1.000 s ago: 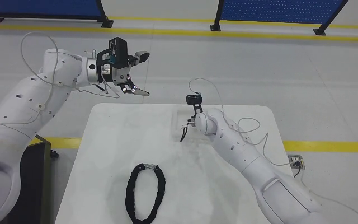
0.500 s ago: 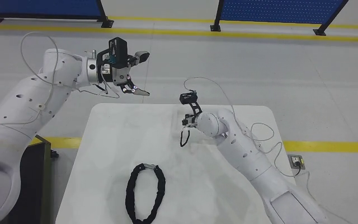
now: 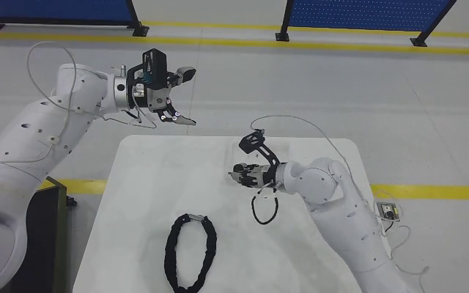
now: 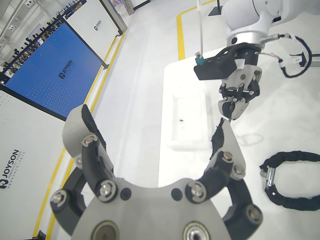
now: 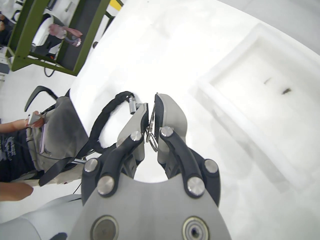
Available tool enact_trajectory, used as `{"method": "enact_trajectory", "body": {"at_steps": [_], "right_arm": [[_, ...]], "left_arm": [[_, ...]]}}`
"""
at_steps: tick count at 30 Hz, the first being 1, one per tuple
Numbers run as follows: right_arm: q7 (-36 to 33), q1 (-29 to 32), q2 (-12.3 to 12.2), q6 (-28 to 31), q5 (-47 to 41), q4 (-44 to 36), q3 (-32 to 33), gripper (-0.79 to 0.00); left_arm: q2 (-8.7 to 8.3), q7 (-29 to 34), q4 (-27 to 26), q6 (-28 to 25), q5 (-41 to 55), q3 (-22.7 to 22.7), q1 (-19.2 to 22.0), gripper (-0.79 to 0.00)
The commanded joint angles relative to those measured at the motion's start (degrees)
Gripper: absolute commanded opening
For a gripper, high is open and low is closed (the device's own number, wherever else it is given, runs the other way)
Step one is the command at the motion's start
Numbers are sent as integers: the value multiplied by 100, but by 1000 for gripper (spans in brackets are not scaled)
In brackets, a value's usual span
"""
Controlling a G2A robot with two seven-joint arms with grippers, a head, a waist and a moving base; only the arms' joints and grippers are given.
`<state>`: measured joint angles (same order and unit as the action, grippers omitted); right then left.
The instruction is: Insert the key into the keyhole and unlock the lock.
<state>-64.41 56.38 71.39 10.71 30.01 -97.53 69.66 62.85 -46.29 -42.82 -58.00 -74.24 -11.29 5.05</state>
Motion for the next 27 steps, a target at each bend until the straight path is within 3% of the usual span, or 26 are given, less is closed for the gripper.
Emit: {"method": "enact_trajectory", "body": {"at_steps": [1,8,13,25,27], "right_arm": [[-155,176,-59,348,-443,-92,291,-785],[-503,661,-239,1103,-1600,-350,1132,-785],[-471,990,-347,1060,-1788,-548,1626,-785],[-471,990,-347,1060,-1788,-548,1626,-785],[-471,990,-347,1060,-1788,-548,1626,-785]], "left_arm": [[0,0,0,0,1,0,0,0],[0,0,0,0,1,0,0,0],[0,0,0,0,1,0,0,0],[0,0,0,0,1,0,0,0],[-9,223,-84,157,4,-38,-81,0]]}}
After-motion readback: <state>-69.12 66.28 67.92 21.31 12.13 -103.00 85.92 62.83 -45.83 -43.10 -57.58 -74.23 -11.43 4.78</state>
